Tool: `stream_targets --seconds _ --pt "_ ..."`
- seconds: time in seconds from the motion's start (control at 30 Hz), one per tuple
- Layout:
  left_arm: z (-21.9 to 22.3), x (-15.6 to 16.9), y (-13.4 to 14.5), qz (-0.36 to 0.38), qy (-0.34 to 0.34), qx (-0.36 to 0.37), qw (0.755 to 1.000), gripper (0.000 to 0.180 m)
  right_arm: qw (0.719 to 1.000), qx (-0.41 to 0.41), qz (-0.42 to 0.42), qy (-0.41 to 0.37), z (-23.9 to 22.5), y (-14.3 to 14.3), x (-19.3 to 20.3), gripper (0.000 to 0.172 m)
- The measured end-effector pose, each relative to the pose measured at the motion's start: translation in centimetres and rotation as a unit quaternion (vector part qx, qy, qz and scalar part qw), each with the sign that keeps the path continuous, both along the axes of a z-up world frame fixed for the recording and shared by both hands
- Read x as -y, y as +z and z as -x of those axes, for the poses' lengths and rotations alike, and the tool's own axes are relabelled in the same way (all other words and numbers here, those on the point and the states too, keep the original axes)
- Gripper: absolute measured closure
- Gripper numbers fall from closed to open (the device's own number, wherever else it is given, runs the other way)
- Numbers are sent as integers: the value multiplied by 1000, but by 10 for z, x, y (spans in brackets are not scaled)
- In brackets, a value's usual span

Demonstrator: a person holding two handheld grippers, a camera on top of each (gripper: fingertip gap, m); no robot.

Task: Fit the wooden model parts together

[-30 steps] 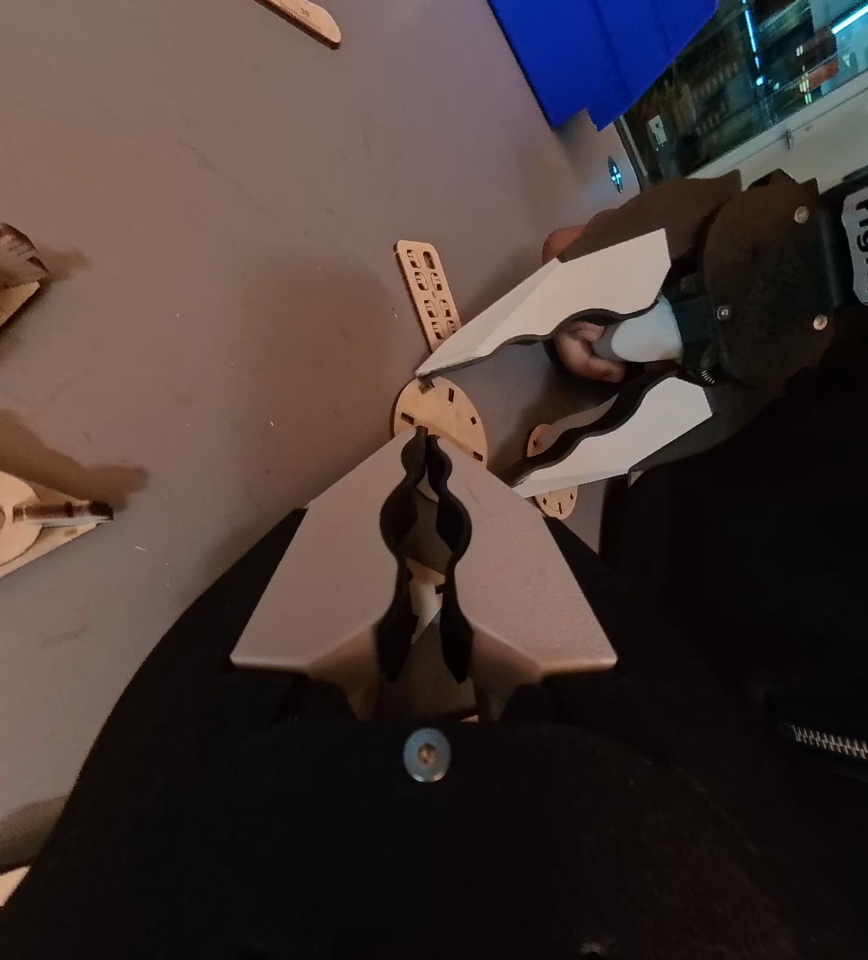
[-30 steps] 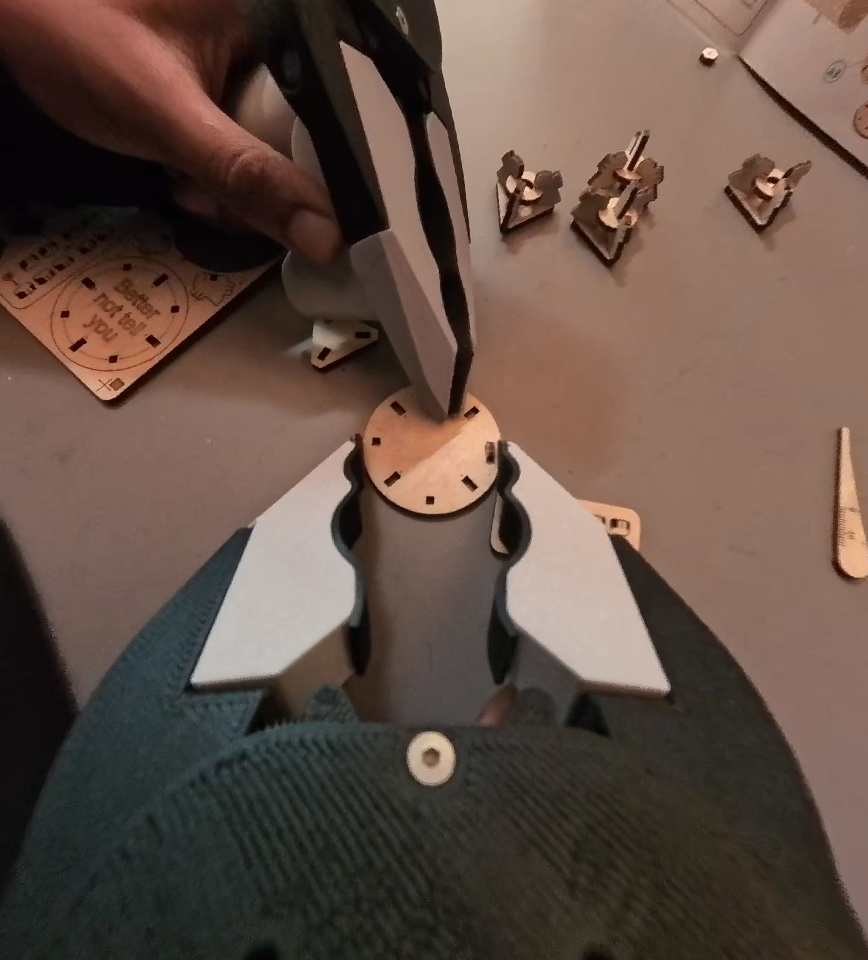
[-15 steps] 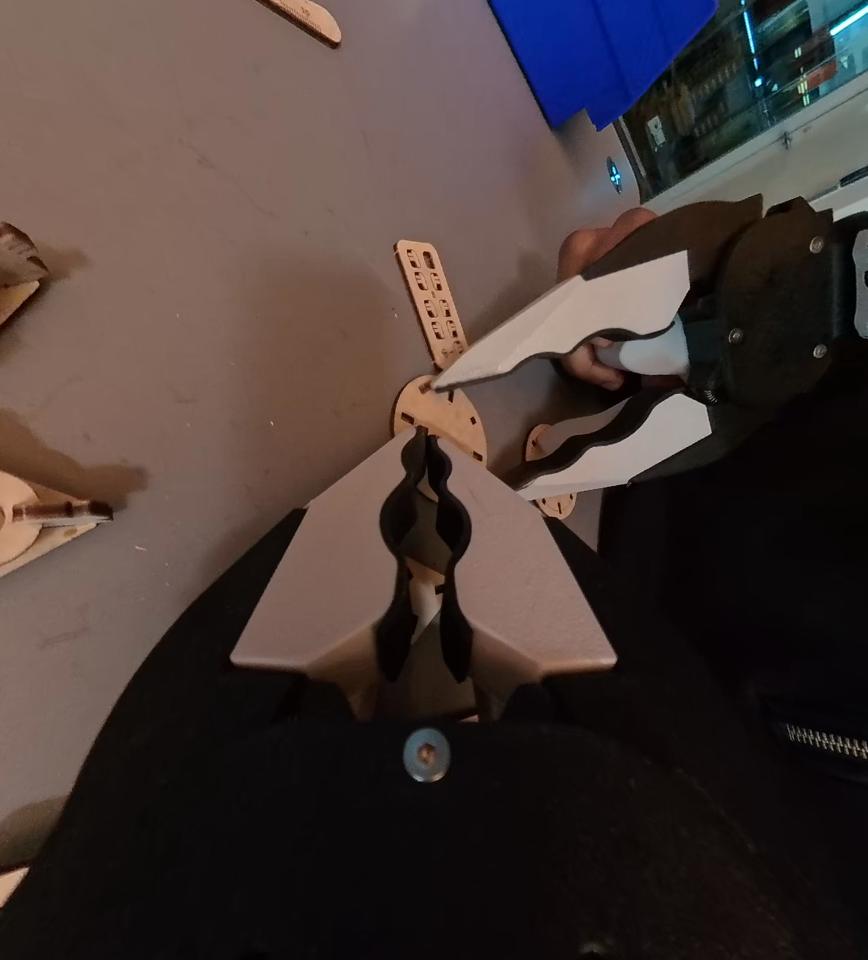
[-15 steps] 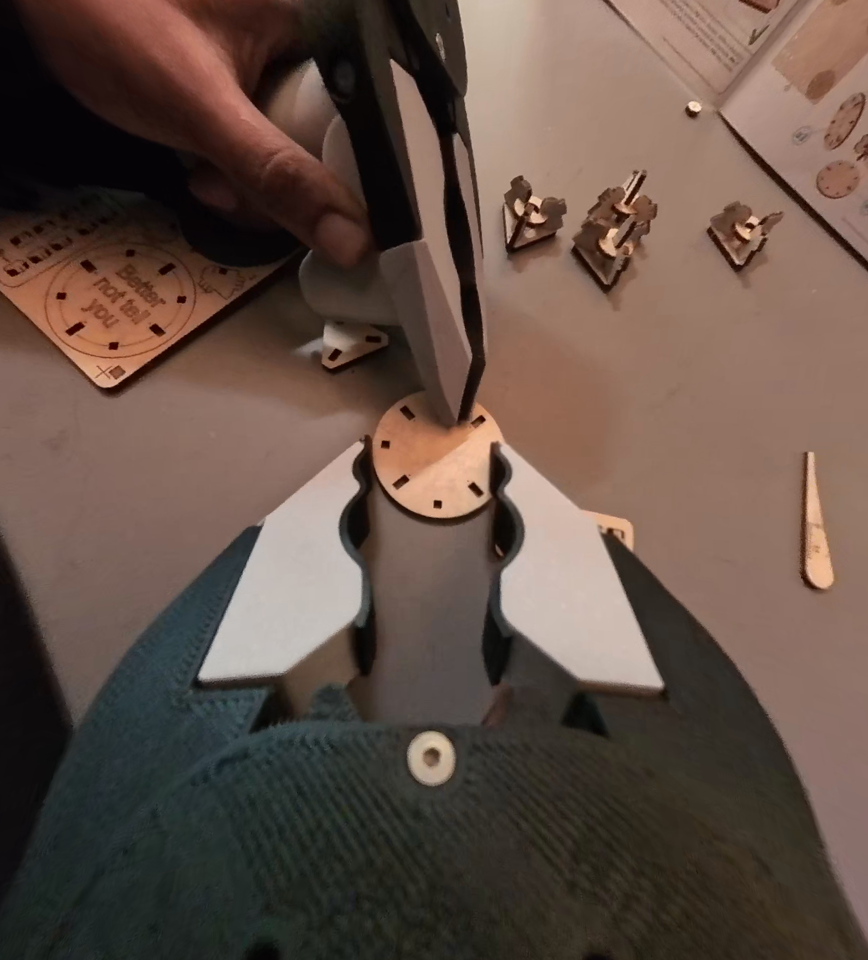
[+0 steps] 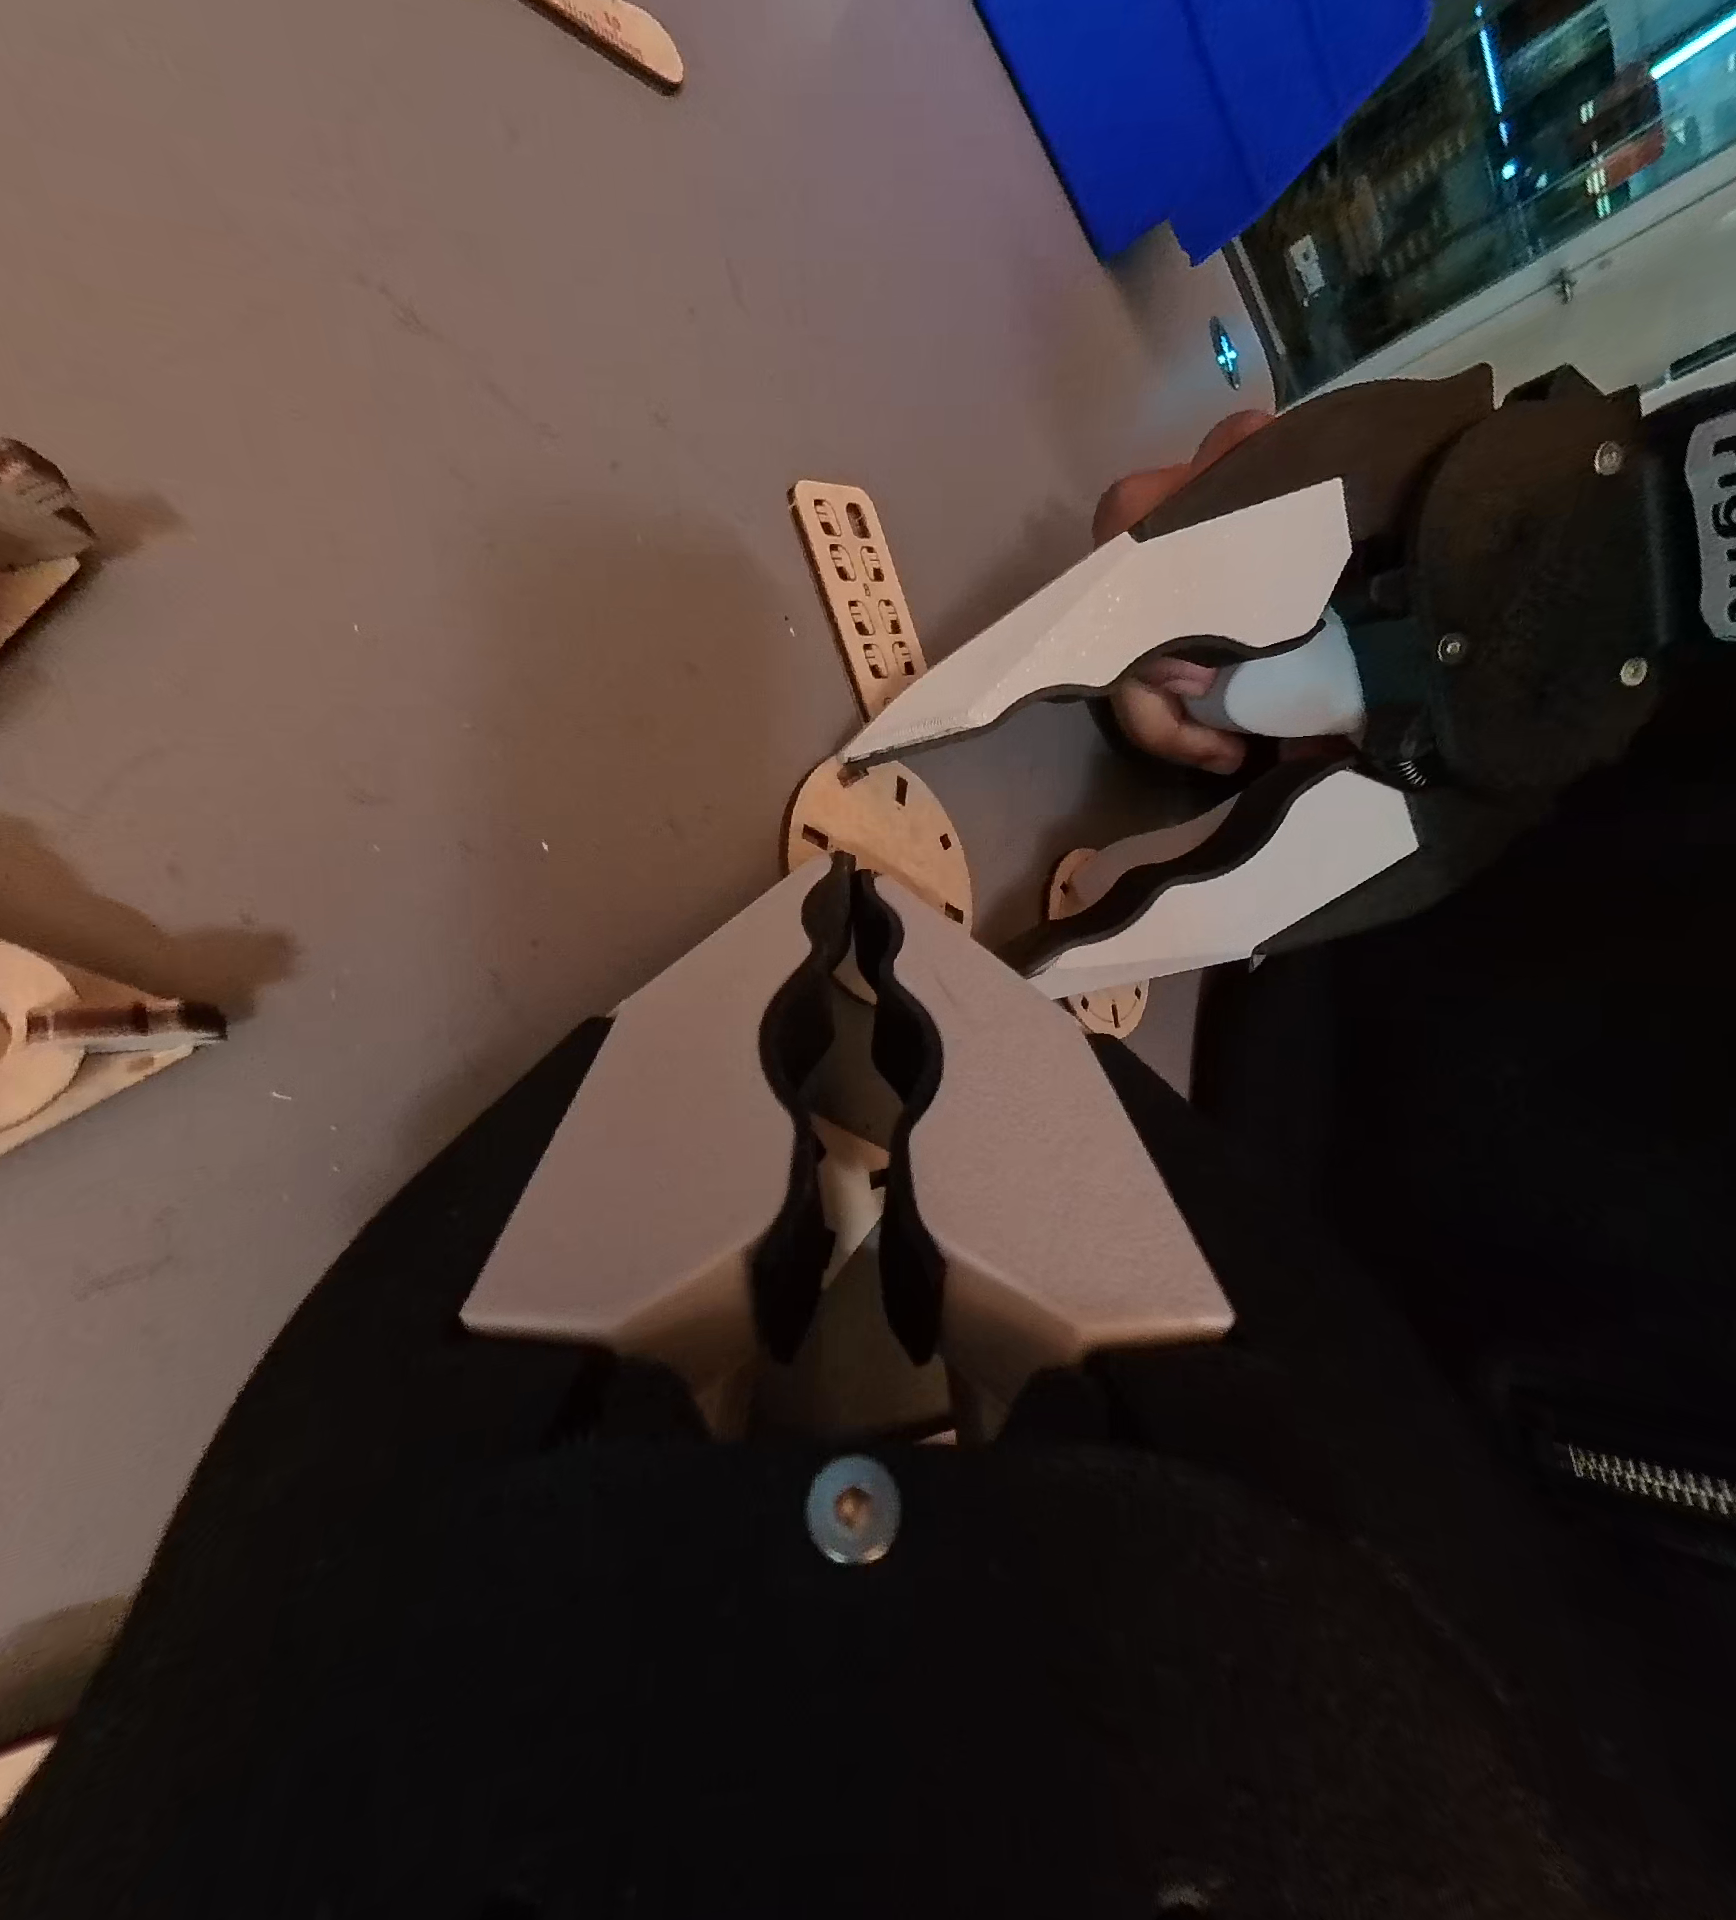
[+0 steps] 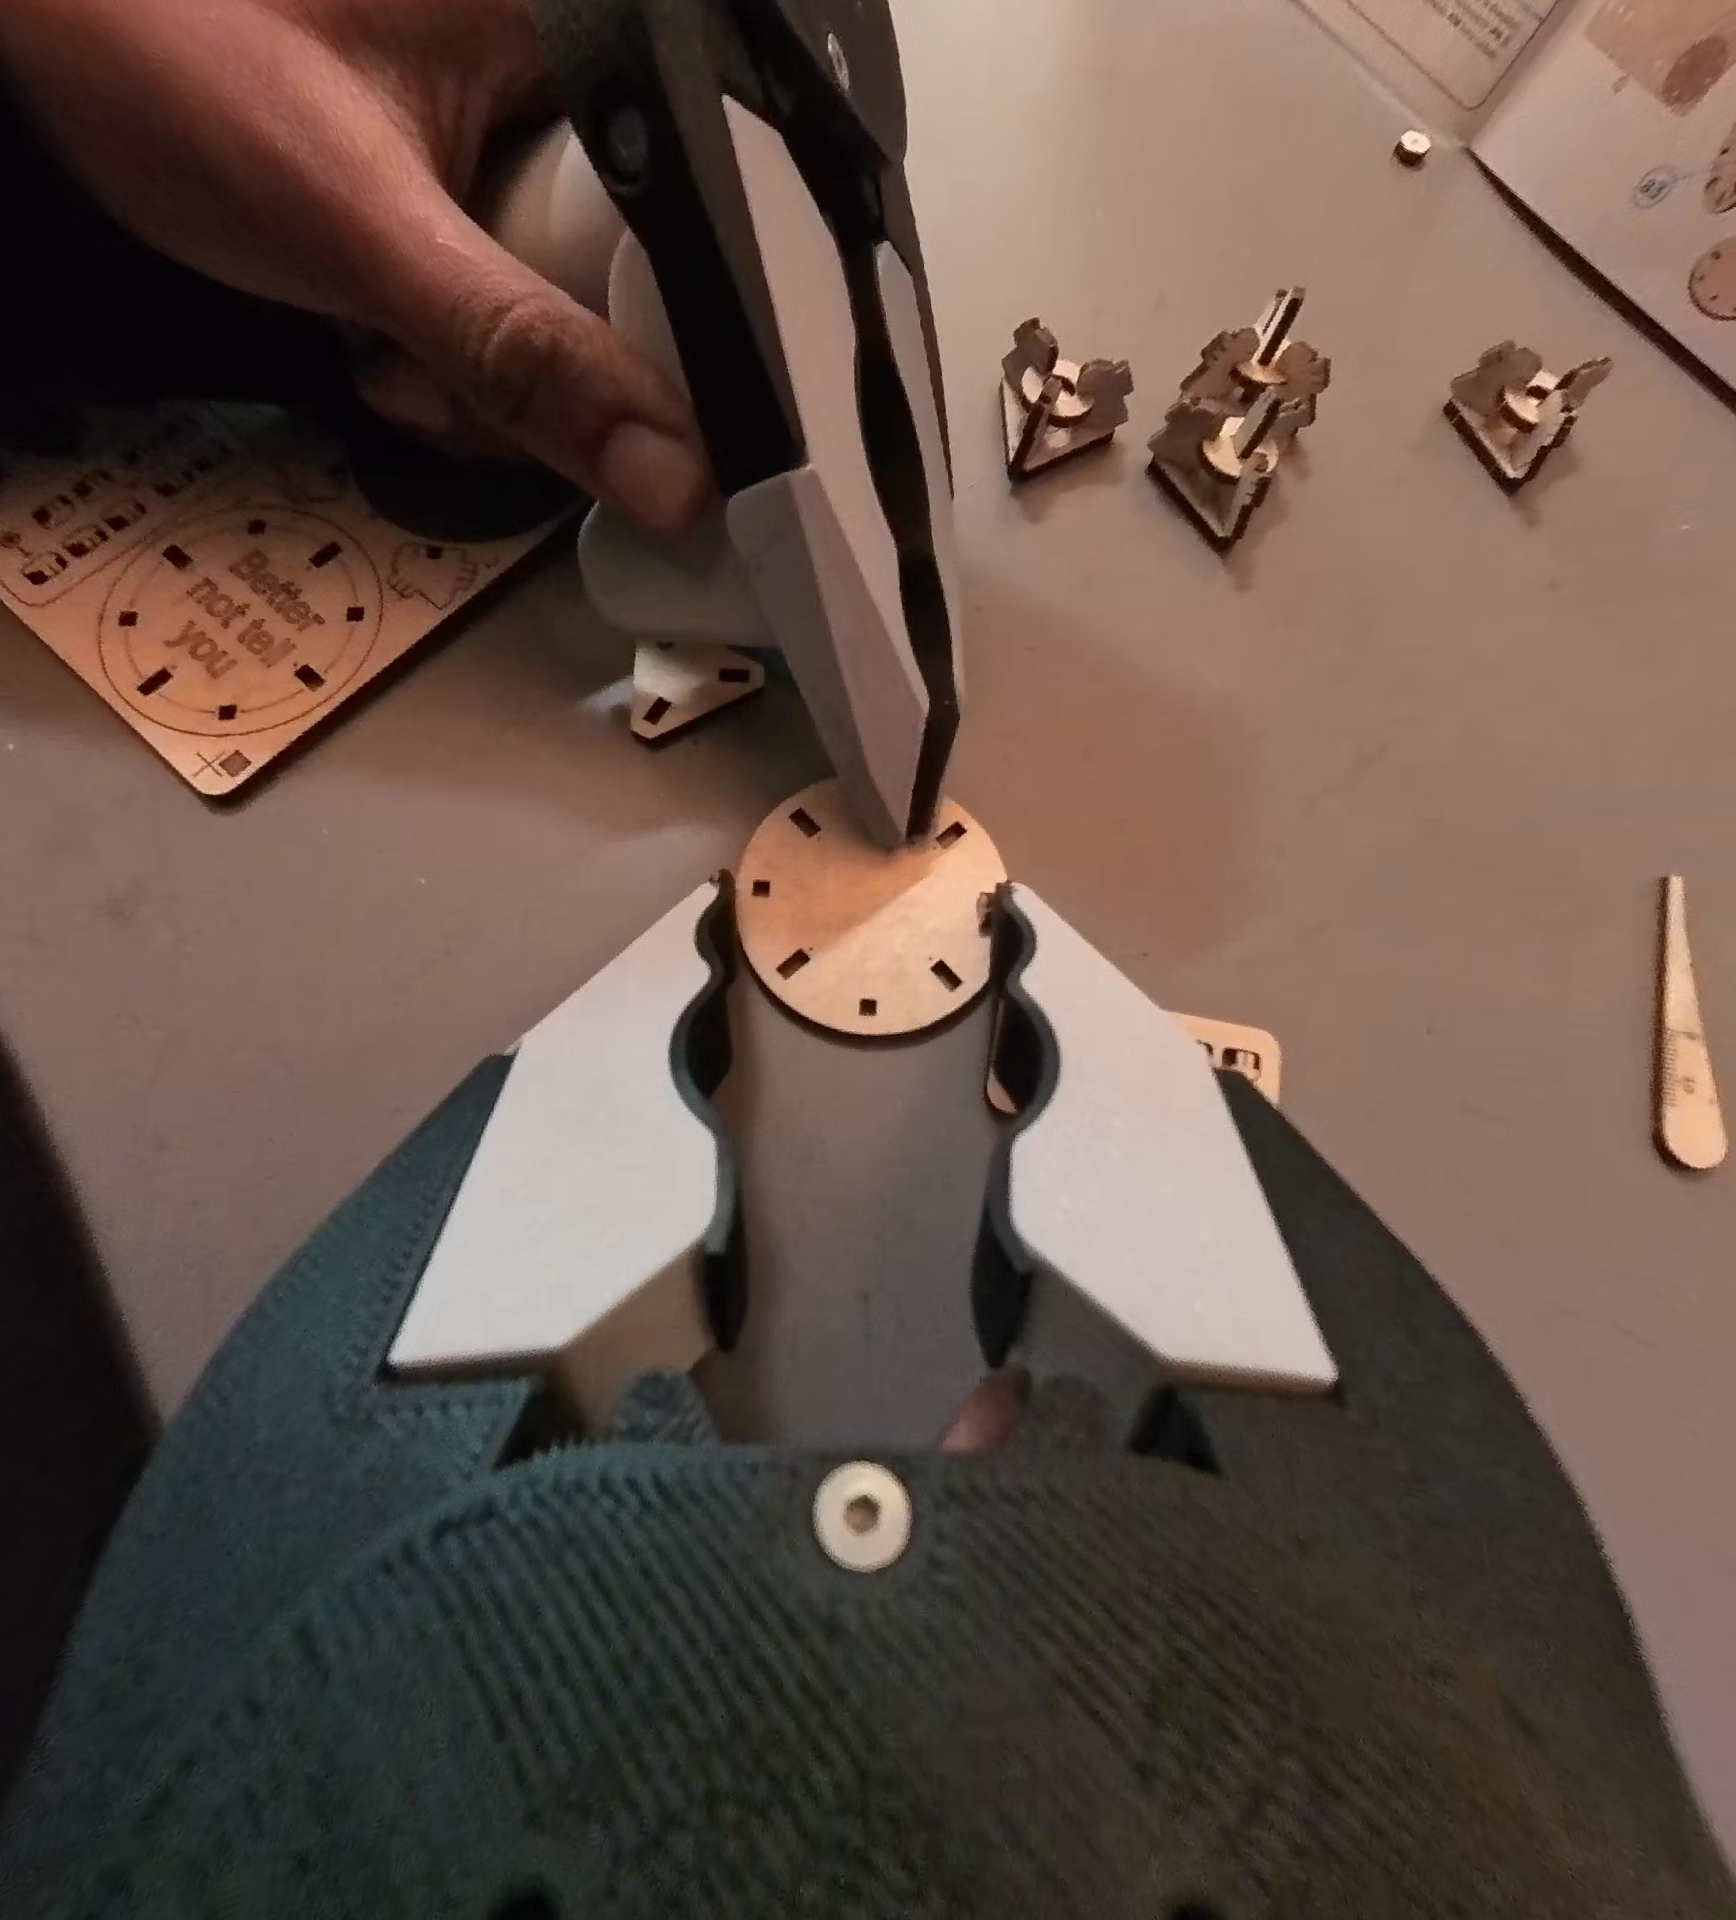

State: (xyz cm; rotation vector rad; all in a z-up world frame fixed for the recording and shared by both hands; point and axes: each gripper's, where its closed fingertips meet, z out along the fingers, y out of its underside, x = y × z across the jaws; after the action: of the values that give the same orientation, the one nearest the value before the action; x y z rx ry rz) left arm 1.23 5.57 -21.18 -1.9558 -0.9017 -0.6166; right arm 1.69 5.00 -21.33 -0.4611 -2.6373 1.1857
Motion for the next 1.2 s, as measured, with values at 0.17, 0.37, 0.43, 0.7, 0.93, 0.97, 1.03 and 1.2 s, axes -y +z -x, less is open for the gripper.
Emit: stream_targets --seconds 0.17,0.37,0.43,0.7,0.93,0.97,1.03,1.2 --pt "0 0 0 0 0 -1 1000 180 1000 7 3 0 0 0 0 123" --pt "0 0 0 0 0 0 1000 180 1000 12 5 -1 0 0 0 123" --pt "0 0 0 0 0 0 1000 180 1000 15 6 1 0 0 0 123" --pt "0 0 0 1 0 -2 1000 180 1000 16 6 15 0 -1 -1 124" --pt "0 0 0 1 0 -2 1000 180 1000 13 4 19 0 -1 -1 125" --pt "0 0 0 1 0 -1 1000 180 1000 14 5 20 0 -1 -1 124" --pt "0 0 1 0 0 -1 1000 180 1000 13 4 20 0 -1 -1 125" --pt "-1 0 1 1 0 -2 1000 180 1000 7 2 19 0 -1 0 124"
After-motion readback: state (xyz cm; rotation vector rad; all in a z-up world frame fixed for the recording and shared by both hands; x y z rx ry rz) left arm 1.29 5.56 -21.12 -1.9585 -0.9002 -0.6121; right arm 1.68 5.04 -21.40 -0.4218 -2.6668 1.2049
